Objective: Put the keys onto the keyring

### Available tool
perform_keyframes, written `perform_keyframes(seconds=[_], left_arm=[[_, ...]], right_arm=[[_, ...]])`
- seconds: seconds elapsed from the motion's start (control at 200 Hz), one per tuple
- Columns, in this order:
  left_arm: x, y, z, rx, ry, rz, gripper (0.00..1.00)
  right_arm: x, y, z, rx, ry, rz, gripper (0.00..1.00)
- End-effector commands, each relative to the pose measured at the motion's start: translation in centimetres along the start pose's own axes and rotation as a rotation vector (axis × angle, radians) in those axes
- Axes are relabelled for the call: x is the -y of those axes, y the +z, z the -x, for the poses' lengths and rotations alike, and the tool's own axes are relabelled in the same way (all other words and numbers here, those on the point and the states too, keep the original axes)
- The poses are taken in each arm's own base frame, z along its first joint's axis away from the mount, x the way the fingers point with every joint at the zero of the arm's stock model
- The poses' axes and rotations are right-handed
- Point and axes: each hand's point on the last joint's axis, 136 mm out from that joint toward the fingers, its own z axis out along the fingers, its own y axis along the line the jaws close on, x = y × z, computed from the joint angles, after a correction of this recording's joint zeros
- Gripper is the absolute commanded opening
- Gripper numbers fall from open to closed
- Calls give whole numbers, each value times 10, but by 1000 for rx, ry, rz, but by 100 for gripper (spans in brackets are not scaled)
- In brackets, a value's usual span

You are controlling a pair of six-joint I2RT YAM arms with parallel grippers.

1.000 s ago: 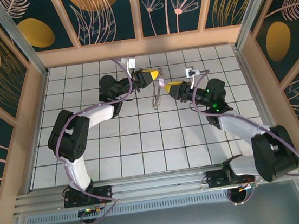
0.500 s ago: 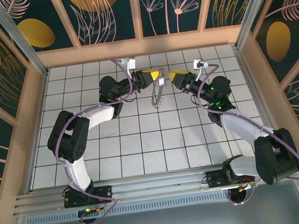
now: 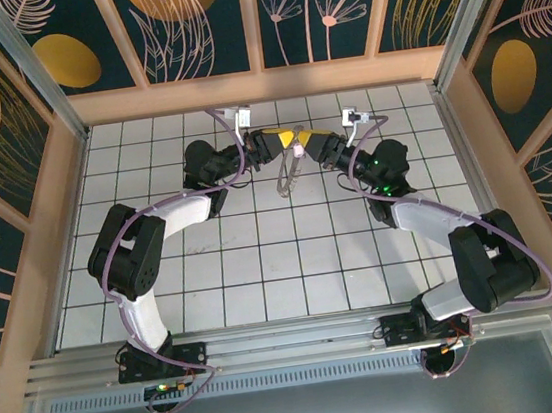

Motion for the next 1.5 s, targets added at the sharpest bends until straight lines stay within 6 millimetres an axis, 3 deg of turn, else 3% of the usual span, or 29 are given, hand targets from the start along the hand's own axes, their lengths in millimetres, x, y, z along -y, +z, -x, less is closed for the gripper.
perform_keyframes(seconds=[0.0,0.37,0.571,0.826,0.921,1.031,1.246,1.497], left_arm=[[25,3,16,35,78,-51,0],[26,3,17,35,82,-52,0],[26,3,17,35,83,-50,0],[26,4,20,44,80,-43,0],[22,1,26,62,88,-13,18],[22,-6,38,85,109,9,29],[17,-13,52,45,163,61,36],[-2,-9,36,-119,207,98,37]], right_arm=[[-22,9,18,47,-45,73,30],[-19,22,7,7,-27,87,27],[-14,21,0,-6,-15,77,0],[-9,18,3,-8,-24,67,0],[-6,15,8,-14,-32,64,0],[-1,13,15,-39,-40,63,0],[9,12,22,-137,-85,60,0],[25,19,20,-294,-120,80,0]])
